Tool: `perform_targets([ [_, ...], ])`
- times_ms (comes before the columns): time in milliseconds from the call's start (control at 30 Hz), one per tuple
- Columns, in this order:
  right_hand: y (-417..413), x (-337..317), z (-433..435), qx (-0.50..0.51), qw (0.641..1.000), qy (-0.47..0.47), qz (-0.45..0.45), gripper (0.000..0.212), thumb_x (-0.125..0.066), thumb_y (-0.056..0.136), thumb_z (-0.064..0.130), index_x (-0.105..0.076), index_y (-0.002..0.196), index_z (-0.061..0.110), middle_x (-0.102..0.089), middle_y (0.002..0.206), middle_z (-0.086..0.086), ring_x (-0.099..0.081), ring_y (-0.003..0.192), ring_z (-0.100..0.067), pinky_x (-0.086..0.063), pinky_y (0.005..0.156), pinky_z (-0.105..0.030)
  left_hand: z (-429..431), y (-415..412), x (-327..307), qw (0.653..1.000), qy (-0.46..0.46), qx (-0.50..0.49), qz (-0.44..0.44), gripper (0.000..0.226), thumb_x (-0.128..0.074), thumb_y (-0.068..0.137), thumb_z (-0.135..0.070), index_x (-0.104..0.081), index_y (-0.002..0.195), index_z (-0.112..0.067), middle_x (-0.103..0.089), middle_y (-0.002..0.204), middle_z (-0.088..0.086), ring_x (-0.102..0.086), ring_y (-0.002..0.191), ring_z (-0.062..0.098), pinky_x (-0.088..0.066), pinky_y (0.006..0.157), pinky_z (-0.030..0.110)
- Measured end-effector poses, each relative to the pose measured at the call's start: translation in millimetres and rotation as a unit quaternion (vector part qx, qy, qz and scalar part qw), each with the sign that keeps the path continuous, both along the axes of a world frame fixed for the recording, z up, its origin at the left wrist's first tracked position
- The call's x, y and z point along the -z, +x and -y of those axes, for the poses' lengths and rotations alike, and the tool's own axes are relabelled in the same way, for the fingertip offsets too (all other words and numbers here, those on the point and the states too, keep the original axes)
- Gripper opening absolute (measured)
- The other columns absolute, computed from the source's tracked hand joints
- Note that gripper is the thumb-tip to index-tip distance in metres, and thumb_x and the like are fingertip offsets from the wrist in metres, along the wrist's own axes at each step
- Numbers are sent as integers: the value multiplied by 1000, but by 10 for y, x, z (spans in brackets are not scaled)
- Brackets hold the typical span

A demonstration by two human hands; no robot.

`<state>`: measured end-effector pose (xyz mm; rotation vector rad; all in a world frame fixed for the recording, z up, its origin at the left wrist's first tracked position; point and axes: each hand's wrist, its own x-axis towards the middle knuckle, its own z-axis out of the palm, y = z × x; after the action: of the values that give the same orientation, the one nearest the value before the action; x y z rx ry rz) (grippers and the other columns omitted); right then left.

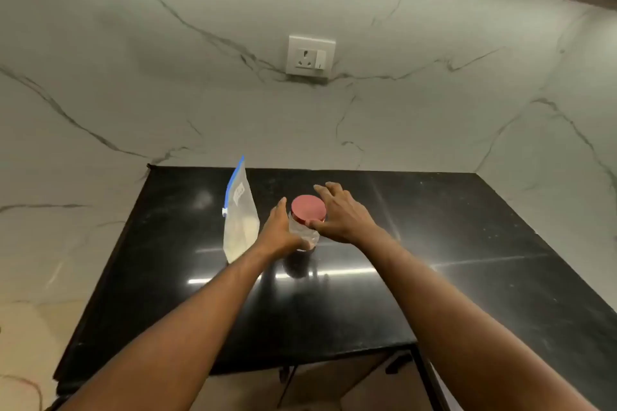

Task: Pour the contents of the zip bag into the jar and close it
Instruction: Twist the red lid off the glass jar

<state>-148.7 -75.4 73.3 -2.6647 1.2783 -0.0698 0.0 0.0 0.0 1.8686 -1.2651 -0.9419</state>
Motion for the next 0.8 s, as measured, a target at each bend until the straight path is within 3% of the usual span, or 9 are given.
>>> perform_targets([
  [67,57,47,225,-19,999,3,-26,96,-66,89,64,-22,164,23,-24,168,-12,-40,147,-37,-48,110,-56,184,-6,98,1000,-9,-6,-25,134,-96,67,-33,-7,167,-24,-21,172,6,-27,157,32,-31,122,48],
  [133,106,102,410,-50,997,7,-65,95,-56,89,75,-22,164,26,-31,164,-12,-47,141,-36,-52,104,-53,311,-15,266,998,-36,-10,-44,124,-96,63,-43,-21,161,-31,-41,157,-2,-46,143,23,-45,107,32],
  [233,198,231,597,-107,987,-21,-116,98,-38,86,89,-27,161,26,-51,147,-12,-64,116,-33,-58,86,-42,404,-79,467,996,-70,-38,-37,107,-90,65,-63,-33,152,-40,-50,129,-26,-57,110,-6,-38,80,5],
  [333,280,290,657,-135,982,-61,-113,91,-43,86,87,-40,151,23,-60,130,-10,-67,99,-27,-56,74,-34,415,-102,505,994,-81,-75,-15,96,-86,62,-74,-38,142,-50,-51,111,-40,-56,97,-21,-39,67,0],
  [433,352,275,764,-160,981,-36,-100,80,-60,83,77,-48,143,25,-62,125,-6,-63,97,-21,-52,72,-30,422,-68,497,993,-67,-96,-8,82,-87,57,-73,-37,122,-72,-58,106,-43,-60,98,-21,-42,67,0],
  [533,376,166,889,-213,970,17,-118,84,-72,79,70,-45,148,29,-60,126,-2,-57,98,-17,-49,73,-29,407,-44,548,991,-66,-113,1,82,-85,61,-75,-33,124,-76,-55,110,-45,-58,100,-21,-39,77,2],
  [633,407,116,996,-254,959,28,-124,87,-79,78,60,-42,151,31,-59,131,-2,-54,101,-16,-46,74,-29,443,-30,606,991,-64,-115,13,81,-81,58,-83,-29,121,-81,-53,109,-47,-57,101,-24,-38,72,-3],
  [800,442,41,1016,-350,922,23,-164,90,-87,76,31,-42,153,40,-47,147,1,-54,126,-26,-49,86,-31,480,8,651,993,-67,-93,31,88,-83,54,-85,-45,129,-62,-59,109,-42,-60,100,-20,-40,79,2],
])
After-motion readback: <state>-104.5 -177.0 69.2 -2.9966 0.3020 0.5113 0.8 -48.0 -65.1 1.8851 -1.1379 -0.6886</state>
